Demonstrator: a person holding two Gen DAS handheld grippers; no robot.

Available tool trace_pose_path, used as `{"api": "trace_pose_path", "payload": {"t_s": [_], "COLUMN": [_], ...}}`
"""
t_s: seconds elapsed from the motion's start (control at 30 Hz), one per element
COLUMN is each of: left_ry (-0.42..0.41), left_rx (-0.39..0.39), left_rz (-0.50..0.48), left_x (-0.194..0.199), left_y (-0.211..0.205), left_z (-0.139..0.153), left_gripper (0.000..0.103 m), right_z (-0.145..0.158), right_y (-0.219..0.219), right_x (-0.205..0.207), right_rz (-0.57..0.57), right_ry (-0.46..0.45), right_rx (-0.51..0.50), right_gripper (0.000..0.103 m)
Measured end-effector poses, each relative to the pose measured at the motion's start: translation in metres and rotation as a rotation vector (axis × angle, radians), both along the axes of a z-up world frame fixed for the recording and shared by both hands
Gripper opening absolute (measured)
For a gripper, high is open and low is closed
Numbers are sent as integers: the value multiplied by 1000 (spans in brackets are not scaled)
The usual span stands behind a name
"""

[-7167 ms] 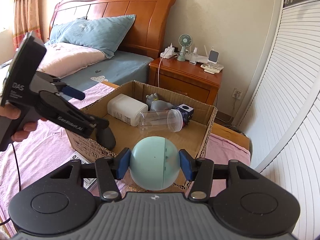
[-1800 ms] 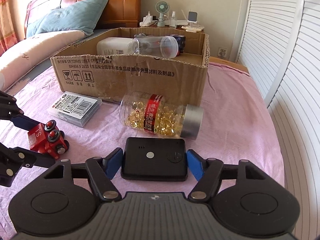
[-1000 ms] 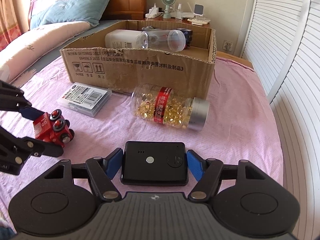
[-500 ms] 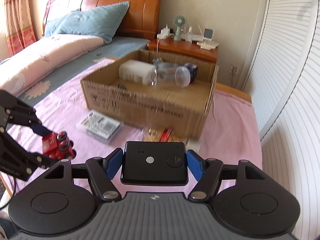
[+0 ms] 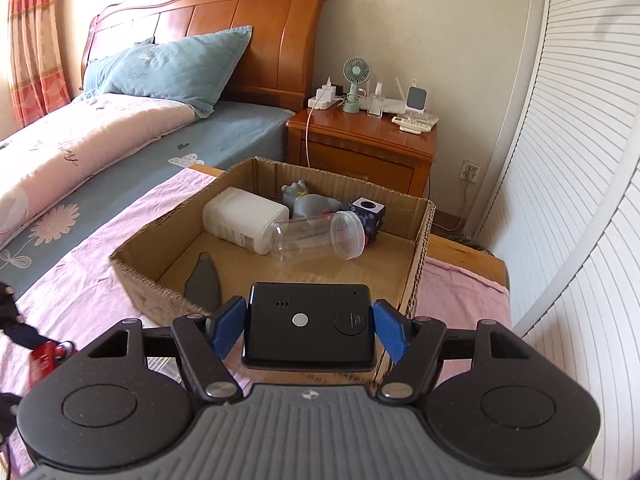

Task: Organize rigid objects
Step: 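Release black power bank into box with right tool while left tool drops red robot there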

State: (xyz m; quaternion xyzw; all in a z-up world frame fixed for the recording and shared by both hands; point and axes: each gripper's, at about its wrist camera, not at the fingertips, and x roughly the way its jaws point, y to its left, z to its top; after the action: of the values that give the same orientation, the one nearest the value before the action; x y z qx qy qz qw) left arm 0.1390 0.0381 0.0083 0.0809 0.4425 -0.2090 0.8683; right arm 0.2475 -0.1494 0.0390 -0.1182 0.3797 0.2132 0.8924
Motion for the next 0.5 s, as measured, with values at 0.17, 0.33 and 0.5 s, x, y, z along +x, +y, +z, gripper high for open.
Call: {"api": "trace_pose_path", "payload": {"t_s": [0.17,0.33,0.5], "left_ry": [-7,-9,-12], "left_rx": [-4,-5,-2], "left_rz": [11,20,19], "left_x": [10,19,23], "left_y": [5,7,5], "left_z": [4,5,8], "left_gripper": [50,50,50], "right_z": [-22,-35,-25], "right_y": [4,7,1], "right_x": [35,54,50], "right_rz": [-17,-37,-81], "right_ry": [45,24,-4], "right_rx": [-12,-14,20], "right_gripper": [74,77,101]}}
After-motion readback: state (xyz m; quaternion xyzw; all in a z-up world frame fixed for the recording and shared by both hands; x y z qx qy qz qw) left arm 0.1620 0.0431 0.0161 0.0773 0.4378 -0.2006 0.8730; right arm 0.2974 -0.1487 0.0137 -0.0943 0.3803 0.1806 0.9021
